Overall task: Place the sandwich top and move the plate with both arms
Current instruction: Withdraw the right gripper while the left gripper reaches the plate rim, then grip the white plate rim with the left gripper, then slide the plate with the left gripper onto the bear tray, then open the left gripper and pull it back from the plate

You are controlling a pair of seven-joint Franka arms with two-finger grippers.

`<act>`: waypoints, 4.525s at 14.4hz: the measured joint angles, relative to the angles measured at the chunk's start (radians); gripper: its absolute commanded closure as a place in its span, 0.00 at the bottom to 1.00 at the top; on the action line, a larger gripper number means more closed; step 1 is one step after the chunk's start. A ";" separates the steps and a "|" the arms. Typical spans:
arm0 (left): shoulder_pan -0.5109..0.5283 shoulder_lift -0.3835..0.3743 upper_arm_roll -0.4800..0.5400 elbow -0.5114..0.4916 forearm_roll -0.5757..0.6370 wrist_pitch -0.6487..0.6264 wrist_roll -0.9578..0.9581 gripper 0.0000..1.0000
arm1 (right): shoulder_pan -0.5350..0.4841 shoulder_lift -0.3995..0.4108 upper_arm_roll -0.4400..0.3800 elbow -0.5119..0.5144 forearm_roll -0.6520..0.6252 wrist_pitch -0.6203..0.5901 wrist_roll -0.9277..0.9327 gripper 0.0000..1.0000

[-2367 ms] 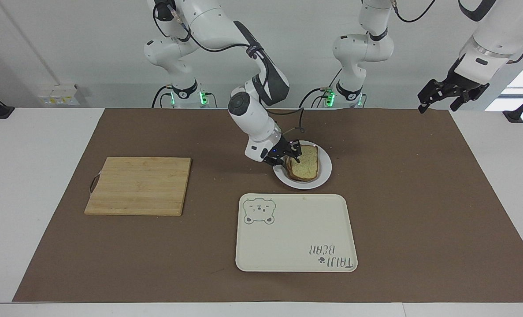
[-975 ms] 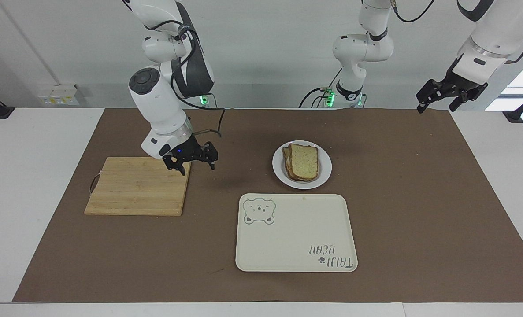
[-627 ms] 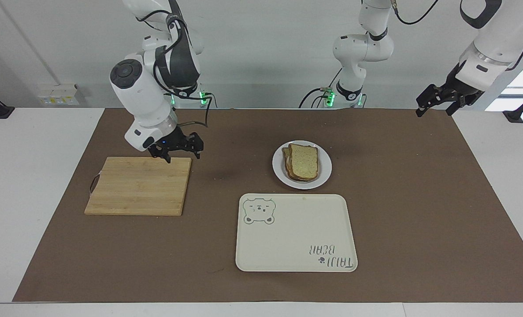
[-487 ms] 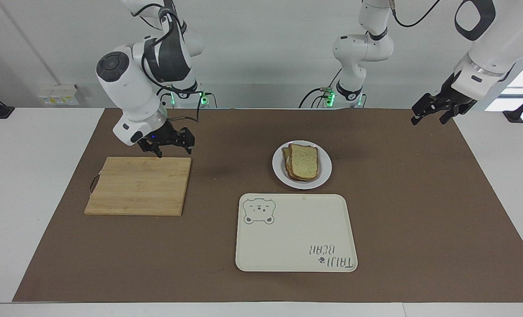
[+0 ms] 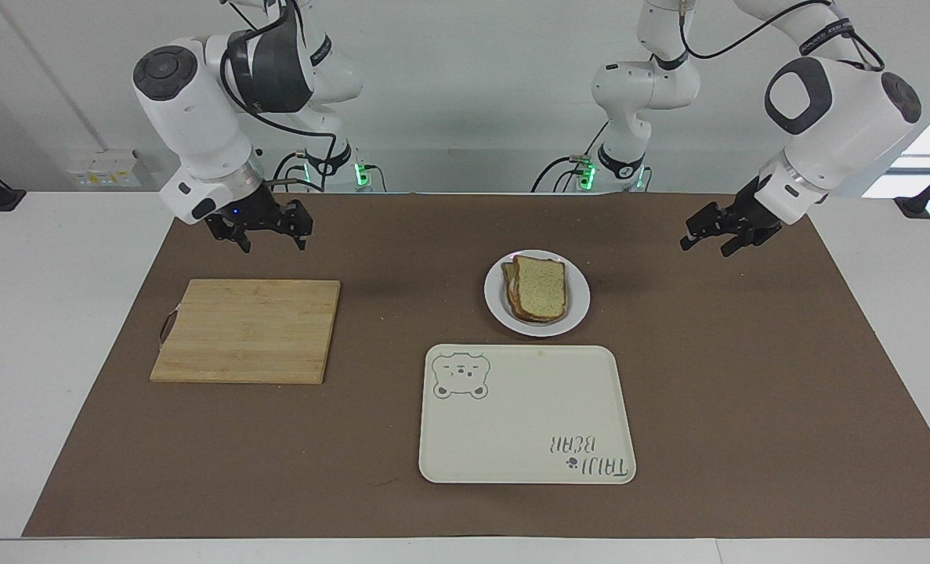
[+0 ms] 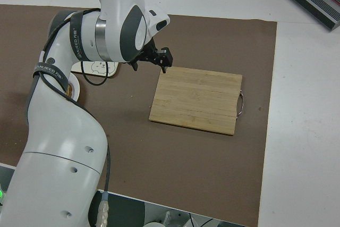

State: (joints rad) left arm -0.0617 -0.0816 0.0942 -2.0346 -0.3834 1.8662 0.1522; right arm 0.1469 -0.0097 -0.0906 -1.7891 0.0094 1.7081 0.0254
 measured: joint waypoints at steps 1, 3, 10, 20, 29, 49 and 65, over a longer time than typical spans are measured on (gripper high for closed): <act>0.000 0.001 -0.003 -0.041 -0.047 0.038 0.028 0.00 | -0.007 -0.010 0.000 0.000 -0.003 0.000 0.000 0.00; -0.002 0.004 -0.009 -0.117 -0.134 0.093 0.065 0.00 | -0.033 -0.027 -0.001 0.004 -0.004 0.000 0.000 0.00; -0.089 0.041 -0.019 -0.371 -0.458 0.317 0.309 0.00 | -0.067 -0.032 -0.003 0.084 -0.005 -0.028 0.000 0.00; -0.193 0.129 -0.019 -0.455 -0.776 0.384 0.577 0.99 | -0.067 -0.039 -0.006 0.268 -0.066 -0.187 0.000 0.00; -0.179 0.172 -0.006 -0.419 -0.875 0.315 0.653 1.00 | -0.077 -0.062 -0.015 0.267 -0.066 -0.277 -0.078 0.00; -0.052 0.478 -0.095 0.172 -0.829 0.205 0.237 1.00 | -0.083 -0.072 -0.023 0.242 -0.047 -0.256 -0.081 0.00; -0.051 0.592 -0.156 0.337 -0.658 0.360 0.127 0.00 | -0.074 -0.072 -0.012 0.242 -0.047 -0.252 -0.064 0.00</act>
State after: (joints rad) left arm -0.1126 0.5105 -0.0618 -1.6976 -1.0413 2.2258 0.2790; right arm 0.0726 -0.0820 -0.1022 -1.5473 -0.0371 1.4558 -0.0390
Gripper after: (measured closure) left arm 0.070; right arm 0.000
